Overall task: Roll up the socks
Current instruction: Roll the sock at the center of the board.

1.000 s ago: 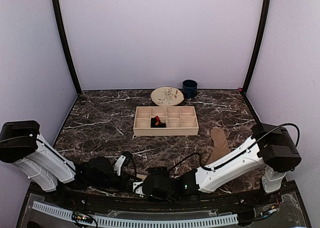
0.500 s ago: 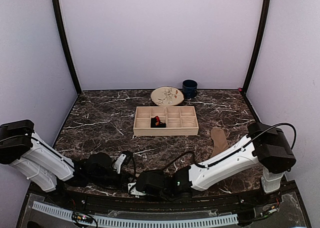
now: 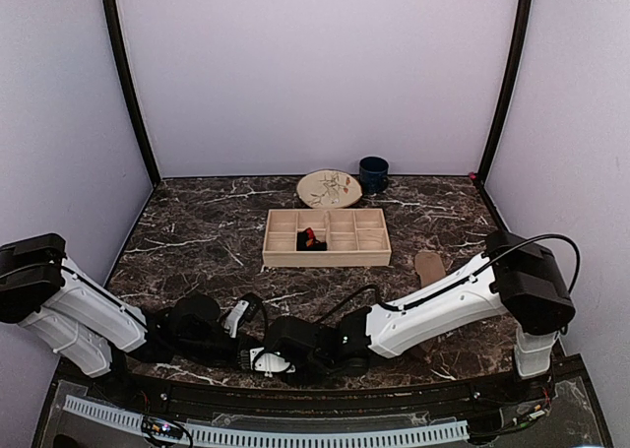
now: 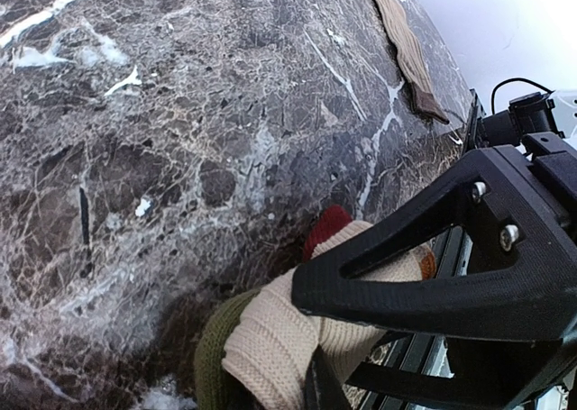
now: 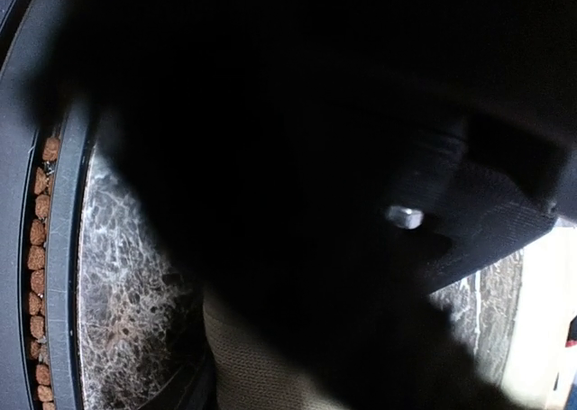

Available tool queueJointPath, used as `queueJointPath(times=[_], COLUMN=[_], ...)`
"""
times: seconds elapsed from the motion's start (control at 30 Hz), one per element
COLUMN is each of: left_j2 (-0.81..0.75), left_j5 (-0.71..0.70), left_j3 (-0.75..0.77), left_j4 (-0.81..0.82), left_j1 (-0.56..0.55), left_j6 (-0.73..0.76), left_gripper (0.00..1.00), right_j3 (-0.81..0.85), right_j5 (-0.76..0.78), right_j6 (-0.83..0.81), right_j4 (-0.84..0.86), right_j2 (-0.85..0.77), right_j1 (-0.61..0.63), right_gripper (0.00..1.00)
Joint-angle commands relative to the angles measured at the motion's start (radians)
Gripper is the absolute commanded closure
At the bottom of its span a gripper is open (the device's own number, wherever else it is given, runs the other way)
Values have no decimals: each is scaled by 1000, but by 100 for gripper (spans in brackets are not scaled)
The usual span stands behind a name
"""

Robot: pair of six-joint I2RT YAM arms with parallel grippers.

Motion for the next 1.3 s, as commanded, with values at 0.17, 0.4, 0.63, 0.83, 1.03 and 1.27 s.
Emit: queueJointPath(times=[0.17, 0.4, 0.63, 0.83, 1.03, 1.27], left_j2=[2, -10, -39, -61, -88, -131], left_j5=[79, 82, 34, -45, -137, -190], left_j3=[33, 40, 46, 66, 48, 12], left_j4=[-55, -65, -119, -209, -262, -256], left_j1=[19, 30, 50, 73, 122, 167], left_j6=[-3, -8, -23, -38, -63, -79], left_gripper=[92, 85, 68, 41, 37, 34], right_j3=[-4, 23, 25, 16, 14, 5], right_j5=[-102, -150, -196, -227, -259, -285], right_j6=[67, 98, 122, 132, 143, 154], right_j4=[-137, -152, -147, -145, -157, -159], right_j2=[111, 143, 154, 142, 150, 152], right_j1=[-93, -122, -133, -143, -152, -161], right_gripper=[56, 77, 98, 100, 100, 100])
